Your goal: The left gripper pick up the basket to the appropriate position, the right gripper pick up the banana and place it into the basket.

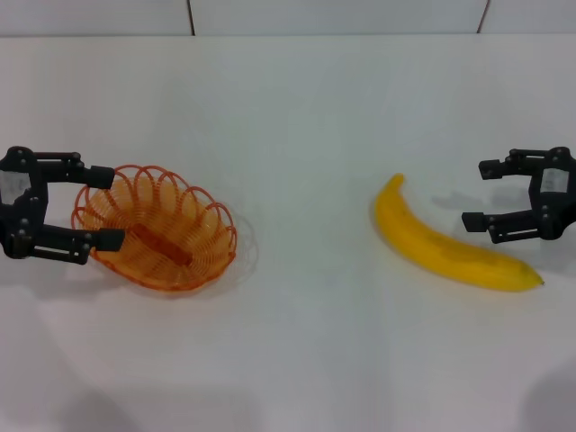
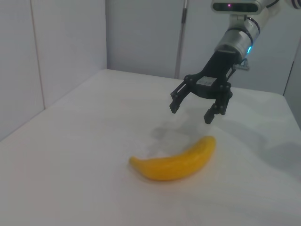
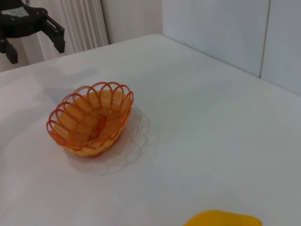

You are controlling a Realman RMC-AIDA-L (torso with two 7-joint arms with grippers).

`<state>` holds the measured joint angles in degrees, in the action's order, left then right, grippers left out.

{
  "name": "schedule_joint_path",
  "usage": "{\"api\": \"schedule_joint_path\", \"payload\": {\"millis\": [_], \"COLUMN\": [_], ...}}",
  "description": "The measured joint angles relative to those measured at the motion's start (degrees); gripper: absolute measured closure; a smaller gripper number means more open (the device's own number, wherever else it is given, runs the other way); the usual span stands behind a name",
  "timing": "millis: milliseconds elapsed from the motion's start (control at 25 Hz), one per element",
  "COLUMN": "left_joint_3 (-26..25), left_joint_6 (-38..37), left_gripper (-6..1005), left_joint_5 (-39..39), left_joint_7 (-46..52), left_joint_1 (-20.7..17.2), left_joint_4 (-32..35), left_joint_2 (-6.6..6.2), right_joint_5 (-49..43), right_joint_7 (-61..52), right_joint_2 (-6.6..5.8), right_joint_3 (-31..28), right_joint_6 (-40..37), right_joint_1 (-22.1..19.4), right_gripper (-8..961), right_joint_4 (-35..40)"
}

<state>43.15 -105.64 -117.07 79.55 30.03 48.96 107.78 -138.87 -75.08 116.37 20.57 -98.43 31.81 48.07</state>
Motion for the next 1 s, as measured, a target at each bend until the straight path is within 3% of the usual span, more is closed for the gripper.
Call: {"api": "schedule_joint_path", "payload": {"millis": [400,720,1000], "left_joint_3": [-0.24,-3.56,-3.73], "left_joint_6": [0.0,0.52,11.28], "left_gripper": [149,150,151], "left_joint_5": [0.47,0.7,-4.28], "left_joint_7": [0.84,11.2,25.05], "left_joint_1": [0.1,1.88,3.06], "left_joint_4": [0.0,0.82,2.92], "left_joint_2": [-0.05,-0.48,-0.85], "right_joint_5": [0.04,0.08,0.49], "right_joint_7": [0.17,0.05,0.54], "right_joint_2": [0.15,0.17,0.28], "right_joint_3": [0.76,0.72,0.7], "right_joint_6": [-0.01,-0.01,-0.01], "right_joint_1": [0.04,0.2,0.65], "right_gripper": [59,60,60], "right_joint_4": [0.01,-0.07,-0.97]}}
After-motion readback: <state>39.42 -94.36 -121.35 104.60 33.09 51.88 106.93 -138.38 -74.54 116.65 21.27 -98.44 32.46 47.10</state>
